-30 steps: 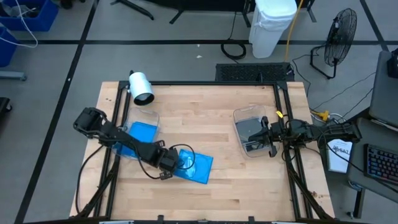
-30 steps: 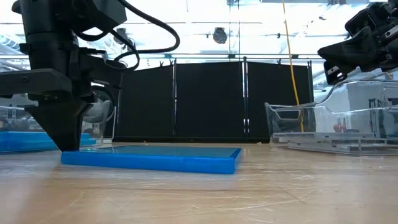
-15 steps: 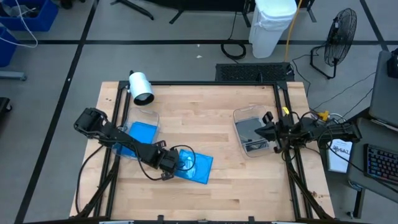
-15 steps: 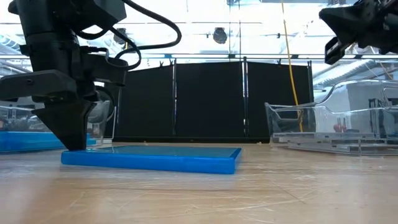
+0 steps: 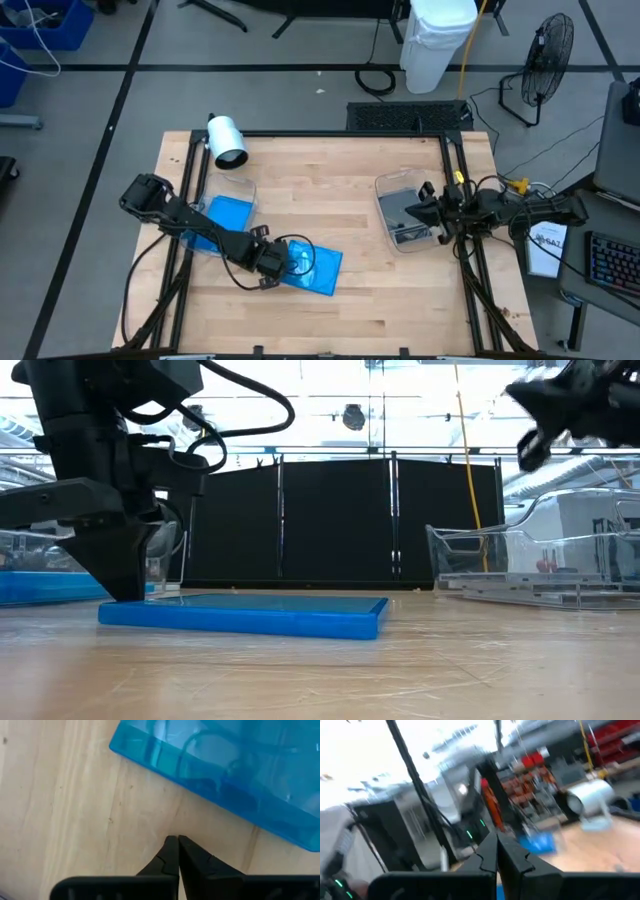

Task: Pick & place jewel cases by type
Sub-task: Put the blue CD case into the left transparent bin

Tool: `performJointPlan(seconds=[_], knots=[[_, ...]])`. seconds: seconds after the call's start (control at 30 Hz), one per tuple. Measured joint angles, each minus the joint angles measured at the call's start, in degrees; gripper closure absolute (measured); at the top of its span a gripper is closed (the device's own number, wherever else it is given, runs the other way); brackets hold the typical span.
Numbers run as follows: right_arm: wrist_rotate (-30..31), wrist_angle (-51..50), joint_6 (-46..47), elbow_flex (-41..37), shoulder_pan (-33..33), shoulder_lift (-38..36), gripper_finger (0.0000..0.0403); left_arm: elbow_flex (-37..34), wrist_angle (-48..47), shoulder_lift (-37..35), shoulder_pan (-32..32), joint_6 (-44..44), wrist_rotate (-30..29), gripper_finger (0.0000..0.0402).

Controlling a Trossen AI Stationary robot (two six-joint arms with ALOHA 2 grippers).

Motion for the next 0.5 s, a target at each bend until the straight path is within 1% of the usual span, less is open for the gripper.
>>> performJointPlan(seconds=[0.1,0.17,0.23,0.33,0.5], knots=[[-0.2,11.2,1.4,0.0,0.0,3.5,0.0403,0.0,0.1,0.0,0.0,0.0,-1.0,0.0397],[-0.4,19.5,1.4,0.0,0.1,6.4,0.0403,0.0,0.4,0.0,0.0,0.0,-1.5,0.0393],[-2.4,26.2,1.4,0.0,0.5,9.6,0.0403,-0.1,1.0,0.0,0.0,0.1,-1.7,0.0383],[-4.5,31.0,1.3,0.0,2.0,15.4,0.0403,-0.2,2.1,0.1,0.1,0.1,-1.9,0.037],[-4.5,37.4,-0.1,0.7,6.4,26.5,0.0403,-0.1,2.4,0.1,0.1,0.6,-1.9,0.0367]])
